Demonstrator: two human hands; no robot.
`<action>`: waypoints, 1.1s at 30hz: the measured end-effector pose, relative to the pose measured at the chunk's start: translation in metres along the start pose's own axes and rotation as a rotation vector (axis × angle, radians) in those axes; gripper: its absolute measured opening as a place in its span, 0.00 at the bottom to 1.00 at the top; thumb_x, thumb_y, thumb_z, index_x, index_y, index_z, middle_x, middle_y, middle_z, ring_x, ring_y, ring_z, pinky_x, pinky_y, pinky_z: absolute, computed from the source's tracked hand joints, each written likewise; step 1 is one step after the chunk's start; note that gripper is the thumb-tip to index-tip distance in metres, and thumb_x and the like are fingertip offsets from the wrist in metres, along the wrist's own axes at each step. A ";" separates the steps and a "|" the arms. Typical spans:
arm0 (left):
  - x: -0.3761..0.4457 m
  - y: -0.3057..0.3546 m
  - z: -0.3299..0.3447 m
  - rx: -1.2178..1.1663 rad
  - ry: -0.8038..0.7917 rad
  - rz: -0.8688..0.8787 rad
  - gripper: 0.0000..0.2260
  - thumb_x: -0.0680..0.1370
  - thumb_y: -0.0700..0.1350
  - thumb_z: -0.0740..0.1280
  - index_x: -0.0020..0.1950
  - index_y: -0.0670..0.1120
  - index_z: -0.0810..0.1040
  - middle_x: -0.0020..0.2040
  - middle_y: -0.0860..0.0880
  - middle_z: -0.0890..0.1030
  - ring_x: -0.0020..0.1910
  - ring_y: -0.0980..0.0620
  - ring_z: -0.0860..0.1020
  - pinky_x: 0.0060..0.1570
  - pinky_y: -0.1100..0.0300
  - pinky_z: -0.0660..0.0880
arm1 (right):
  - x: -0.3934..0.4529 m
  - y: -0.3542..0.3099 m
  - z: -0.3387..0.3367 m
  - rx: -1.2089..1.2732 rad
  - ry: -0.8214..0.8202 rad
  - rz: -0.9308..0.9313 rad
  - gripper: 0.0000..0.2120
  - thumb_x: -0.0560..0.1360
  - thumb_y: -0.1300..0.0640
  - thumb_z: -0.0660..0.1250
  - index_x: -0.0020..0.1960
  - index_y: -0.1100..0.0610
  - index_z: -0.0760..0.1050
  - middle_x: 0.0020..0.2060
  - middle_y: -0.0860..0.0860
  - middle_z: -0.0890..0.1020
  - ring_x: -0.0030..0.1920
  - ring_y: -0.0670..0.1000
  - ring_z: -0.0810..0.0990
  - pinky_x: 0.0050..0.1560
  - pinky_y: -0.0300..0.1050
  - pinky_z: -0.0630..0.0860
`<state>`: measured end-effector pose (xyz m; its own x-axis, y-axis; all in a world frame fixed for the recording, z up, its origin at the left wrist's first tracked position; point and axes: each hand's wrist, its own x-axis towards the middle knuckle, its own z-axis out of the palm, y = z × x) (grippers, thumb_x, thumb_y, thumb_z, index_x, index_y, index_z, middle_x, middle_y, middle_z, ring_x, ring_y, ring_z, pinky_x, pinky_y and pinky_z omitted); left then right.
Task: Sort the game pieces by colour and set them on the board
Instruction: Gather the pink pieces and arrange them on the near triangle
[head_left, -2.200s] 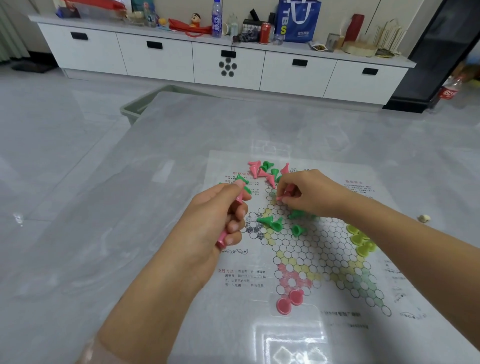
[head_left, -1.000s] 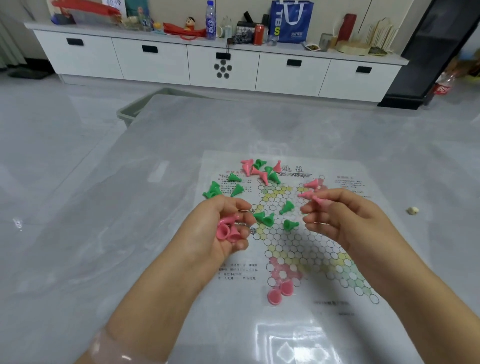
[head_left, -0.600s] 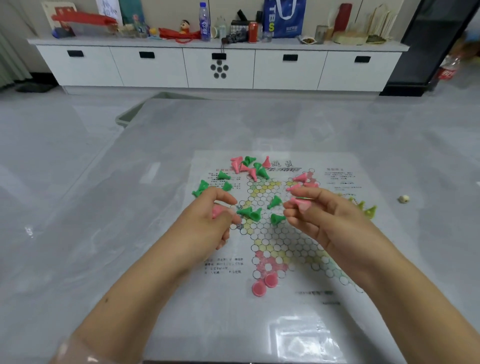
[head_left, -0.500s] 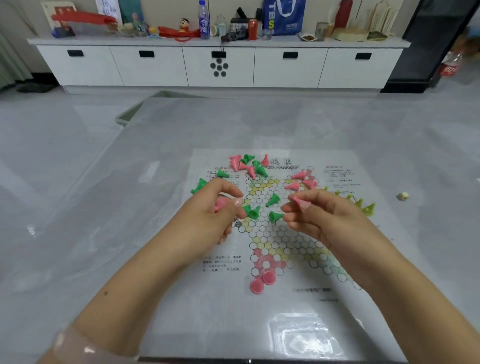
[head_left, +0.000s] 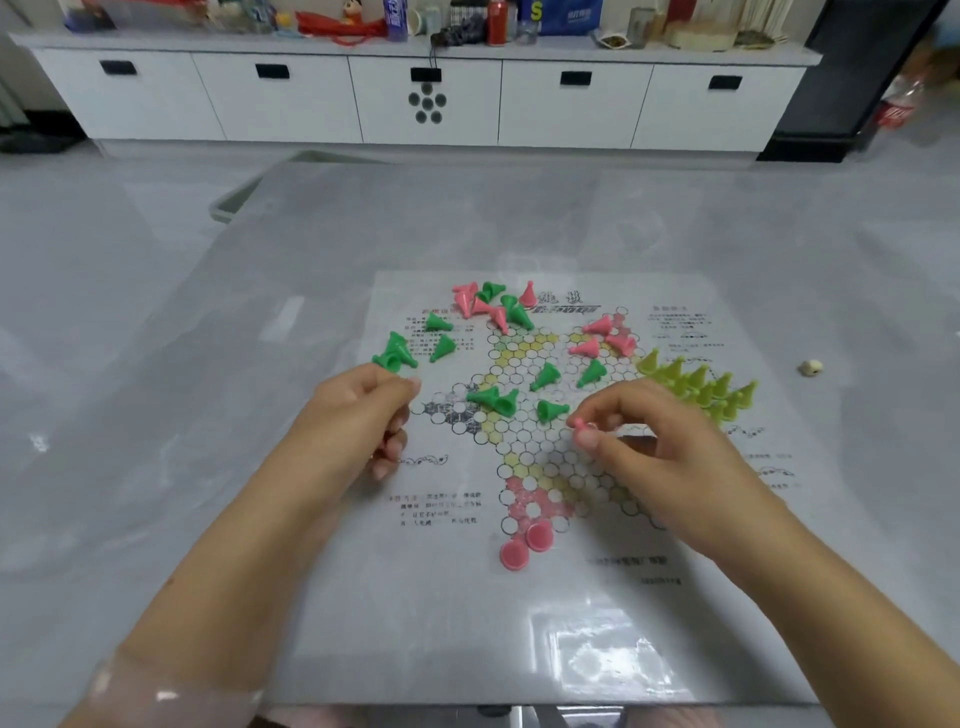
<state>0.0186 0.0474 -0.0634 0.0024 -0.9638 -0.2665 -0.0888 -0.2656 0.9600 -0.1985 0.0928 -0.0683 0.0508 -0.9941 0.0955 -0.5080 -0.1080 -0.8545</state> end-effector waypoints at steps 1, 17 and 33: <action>0.001 0.002 0.000 -0.056 -0.022 -0.034 0.09 0.76 0.39 0.60 0.35 0.44 0.67 0.25 0.51 0.66 0.21 0.55 0.65 0.18 0.67 0.59 | 0.000 0.000 0.000 -0.038 0.020 -0.019 0.07 0.72 0.56 0.68 0.40 0.44 0.77 0.39 0.44 0.75 0.43 0.39 0.74 0.44 0.28 0.72; 0.005 0.000 0.004 -0.078 -0.104 -0.103 0.05 0.77 0.37 0.57 0.41 0.43 0.66 0.30 0.47 0.70 0.24 0.53 0.67 0.18 0.65 0.62 | 0.009 -0.003 0.021 -0.165 -0.343 -0.139 0.05 0.71 0.54 0.69 0.46 0.48 0.81 0.39 0.41 0.81 0.41 0.37 0.79 0.43 0.30 0.73; 0.003 0.003 0.005 -0.048 -0.091 -0.094 0.03 0.77 0.39 0.59 0.43 0.43 0.69 0.32 0.46 0.70 0.24 0.52 0.67 0.18 0.66 0.62 | 0.007 -0.005 0.020 -0.043 -0.418 -0.031 0.05 0.72 0.55 0.68 0.39 0.54 0.82 0.38 0.50 0.83 0.33 0.44 0.82 0.45 0.42 0.78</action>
<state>0.0130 0.0439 -0.0622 -0.0819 -0.9292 -0.3604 -0.0445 -0.3578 0.9327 -0.1785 0.0860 -0.0739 0.4063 -0.9081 -0.1019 -0.5358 -0.1464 -0.8316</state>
